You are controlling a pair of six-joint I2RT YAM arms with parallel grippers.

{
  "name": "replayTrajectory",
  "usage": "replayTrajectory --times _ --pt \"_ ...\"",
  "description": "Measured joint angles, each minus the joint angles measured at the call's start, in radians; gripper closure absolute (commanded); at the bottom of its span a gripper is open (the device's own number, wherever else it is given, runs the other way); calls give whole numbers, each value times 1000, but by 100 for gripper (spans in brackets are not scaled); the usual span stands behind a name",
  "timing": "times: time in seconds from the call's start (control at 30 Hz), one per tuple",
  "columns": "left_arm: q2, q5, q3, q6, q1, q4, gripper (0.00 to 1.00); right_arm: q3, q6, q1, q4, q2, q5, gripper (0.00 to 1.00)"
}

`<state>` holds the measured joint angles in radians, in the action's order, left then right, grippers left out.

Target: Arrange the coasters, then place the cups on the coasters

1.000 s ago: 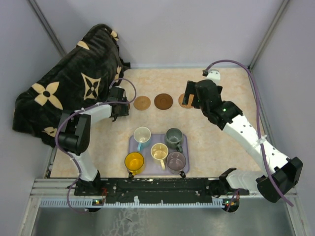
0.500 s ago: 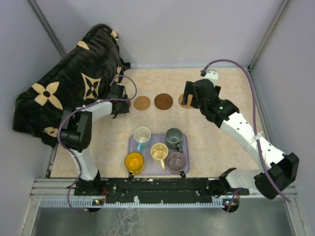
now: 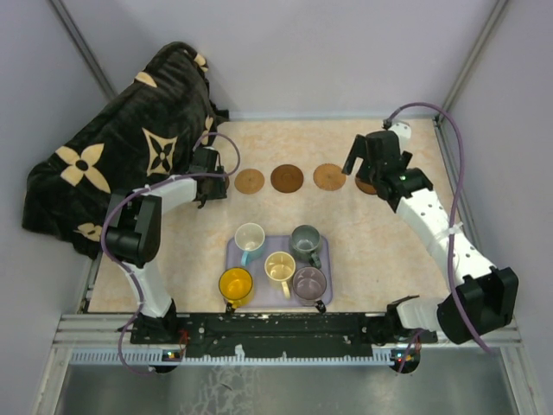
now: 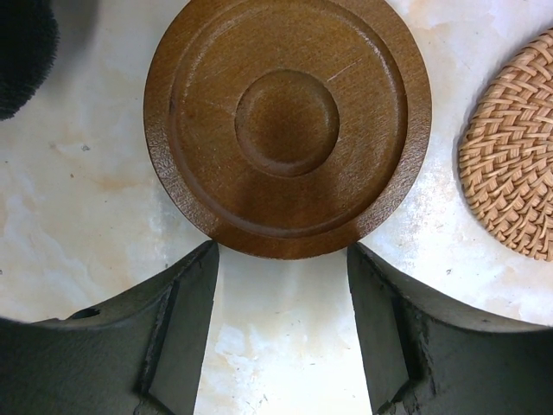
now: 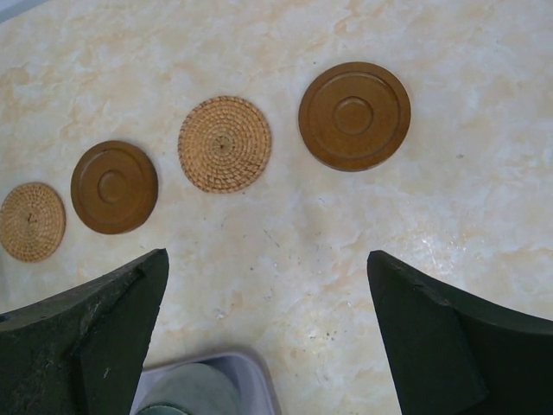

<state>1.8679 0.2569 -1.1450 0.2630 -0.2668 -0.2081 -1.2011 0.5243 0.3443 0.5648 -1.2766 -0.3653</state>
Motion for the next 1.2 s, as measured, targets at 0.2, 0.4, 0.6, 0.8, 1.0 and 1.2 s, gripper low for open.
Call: replayTrajectory --times 0.2,0.4,0.6,0.8,1.0,1.2 --pt "1 0 -6 -3 2 -11 32 51 0 -51 -4 -3 23 3" --pt "13 0 -23 -6 3 -17 32 103 0 -121 -6 -24 29 4" --pt "16 0 -26 -8 5 -18 32 128 0 -138 -18 -43 26 4" --pt "19 -3 -34 -7 5 -25 32 129 0 -141 -27 -79 18 3" --pt "-21 -21 -18 2 5 -41 31 148 0 -160 -41 -100 5 3" --pt "-193 -41 17 14 6 -67 30 149 0 -199 -52 -118 -2 1"
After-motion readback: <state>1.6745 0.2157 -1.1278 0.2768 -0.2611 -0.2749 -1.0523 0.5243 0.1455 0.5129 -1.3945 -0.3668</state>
